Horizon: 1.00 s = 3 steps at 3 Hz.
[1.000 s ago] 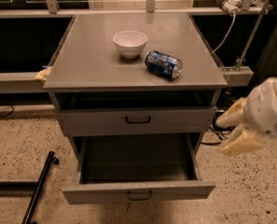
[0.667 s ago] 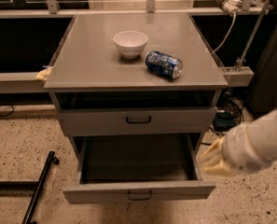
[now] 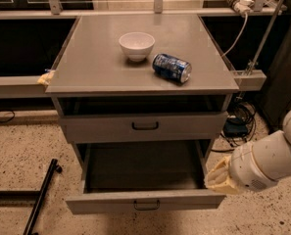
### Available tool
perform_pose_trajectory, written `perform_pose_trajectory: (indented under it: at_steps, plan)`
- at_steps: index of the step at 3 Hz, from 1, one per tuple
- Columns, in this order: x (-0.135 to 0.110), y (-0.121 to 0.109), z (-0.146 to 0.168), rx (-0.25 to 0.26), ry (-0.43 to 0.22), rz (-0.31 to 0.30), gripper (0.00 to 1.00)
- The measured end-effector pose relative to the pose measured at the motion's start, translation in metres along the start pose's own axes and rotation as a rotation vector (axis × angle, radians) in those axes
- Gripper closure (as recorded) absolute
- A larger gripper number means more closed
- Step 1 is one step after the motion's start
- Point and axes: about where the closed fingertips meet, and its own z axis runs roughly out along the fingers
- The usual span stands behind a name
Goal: Close middle drawer
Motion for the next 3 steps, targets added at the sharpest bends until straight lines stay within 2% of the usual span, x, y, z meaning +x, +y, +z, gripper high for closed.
perform_pose_trajectory:
  at_steps: [1, 2, 3]
  plan:
    - [0.034, 0.002, 0.034, 0.003, -0.015, 0.001, 1.0]
    - [0.086, 0.006, 0.116, -0.016, -0.054, -0.041, 1.0]
    - [0.108, -0.002, 0.182, -0.032, -0.133, -0.06, 1.0]
